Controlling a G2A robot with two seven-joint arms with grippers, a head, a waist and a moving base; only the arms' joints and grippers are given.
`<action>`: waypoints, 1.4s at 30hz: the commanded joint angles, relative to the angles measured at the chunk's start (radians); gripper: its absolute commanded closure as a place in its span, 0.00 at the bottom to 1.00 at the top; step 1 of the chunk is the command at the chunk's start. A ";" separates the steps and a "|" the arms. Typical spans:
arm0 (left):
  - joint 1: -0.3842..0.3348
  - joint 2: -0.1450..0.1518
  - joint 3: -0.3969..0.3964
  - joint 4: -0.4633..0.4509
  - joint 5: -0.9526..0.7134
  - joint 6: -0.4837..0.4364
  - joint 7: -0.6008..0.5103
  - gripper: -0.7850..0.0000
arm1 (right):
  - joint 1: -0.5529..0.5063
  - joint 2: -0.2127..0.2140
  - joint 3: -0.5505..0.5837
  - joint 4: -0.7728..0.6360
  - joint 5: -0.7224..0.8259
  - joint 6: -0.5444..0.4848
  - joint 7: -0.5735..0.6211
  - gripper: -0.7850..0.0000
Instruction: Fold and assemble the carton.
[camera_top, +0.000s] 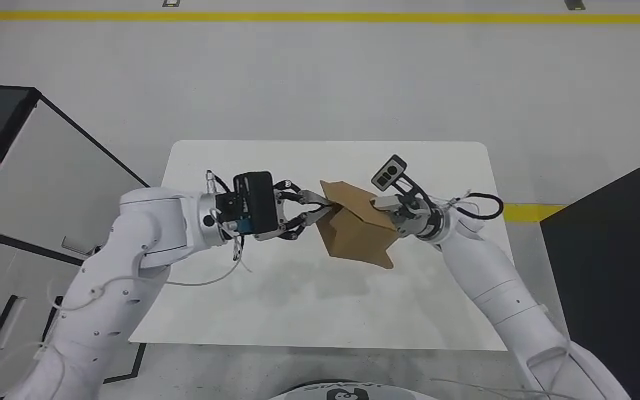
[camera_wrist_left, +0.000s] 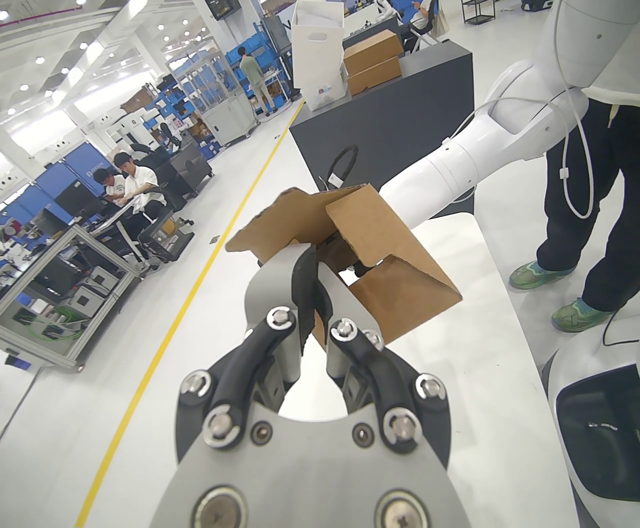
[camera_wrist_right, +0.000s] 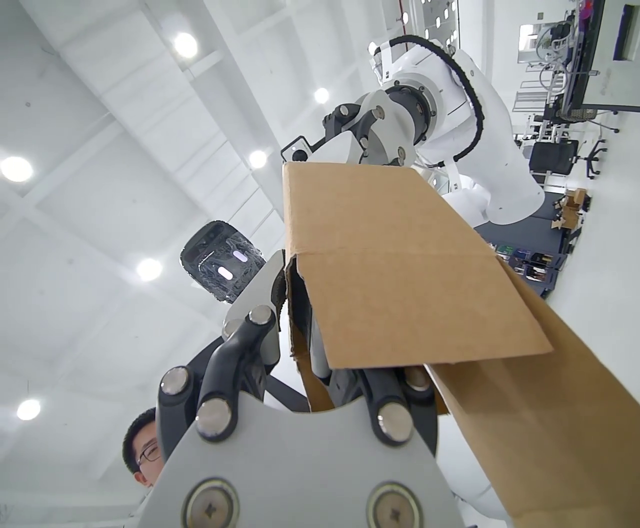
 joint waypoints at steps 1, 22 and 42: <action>-0.003 -0.001 0.004 0.005 0.000 0.001 0.000 1.00 | 0.003 -0.002 -0.001 0.007 0.001 0.001 0.001 1.00; -0.035 -0.009 0.041 0.041 0.015 0.001 0.005 1.00 | 0.024 -0.018 -0.005 0.029 -0.002 -0.009 0.003 1.00; -0.002 -0.003 -0.029 -0.040 0.182 0.048 0.092 1.00 | 0.014 -0.024 0.019 0.059 0.011 0.031 -0.021 1.00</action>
